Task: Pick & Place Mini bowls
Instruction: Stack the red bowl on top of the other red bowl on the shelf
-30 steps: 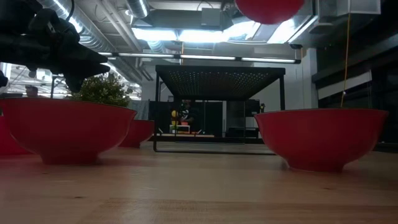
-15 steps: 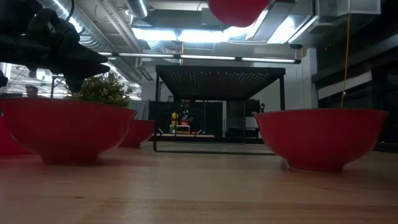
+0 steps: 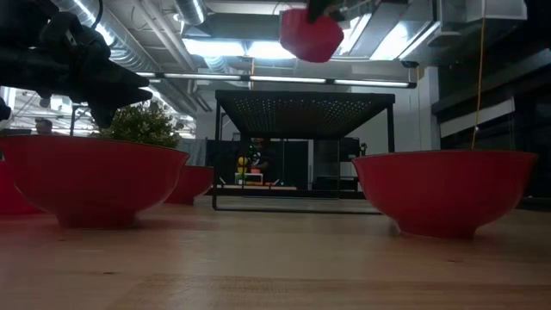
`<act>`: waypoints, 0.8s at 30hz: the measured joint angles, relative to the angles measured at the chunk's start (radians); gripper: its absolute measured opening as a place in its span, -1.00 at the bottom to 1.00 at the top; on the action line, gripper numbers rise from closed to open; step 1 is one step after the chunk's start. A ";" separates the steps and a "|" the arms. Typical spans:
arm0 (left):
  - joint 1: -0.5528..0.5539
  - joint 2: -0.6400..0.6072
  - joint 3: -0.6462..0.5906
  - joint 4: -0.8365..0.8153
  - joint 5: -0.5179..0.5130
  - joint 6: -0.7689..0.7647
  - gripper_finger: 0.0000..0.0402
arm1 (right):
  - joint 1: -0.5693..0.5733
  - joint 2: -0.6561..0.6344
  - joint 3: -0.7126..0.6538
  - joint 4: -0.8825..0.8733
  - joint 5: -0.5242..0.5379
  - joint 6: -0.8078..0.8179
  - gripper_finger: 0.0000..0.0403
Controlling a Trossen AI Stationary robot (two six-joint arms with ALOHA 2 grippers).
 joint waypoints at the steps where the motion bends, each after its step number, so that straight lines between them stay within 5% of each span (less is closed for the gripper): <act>1: 0.000 0.000 0.000 0.000 0.000 0.000 -0.39 | -0.019 0.000 0.000 0.009 0.000 -0.024 -0.97; 11: 0.000 0.000 0.000 0.000 0.000 0.000 -0.39 | -0.197 0.000 0.000 0.112 -0.104 -0.204 -0.97; 24: 0.000 0.000 0.000 0.000 0.000 0.000 -0.39 | -0.320 0.000 0.000 0.146 -0.167 -0.212 -0.96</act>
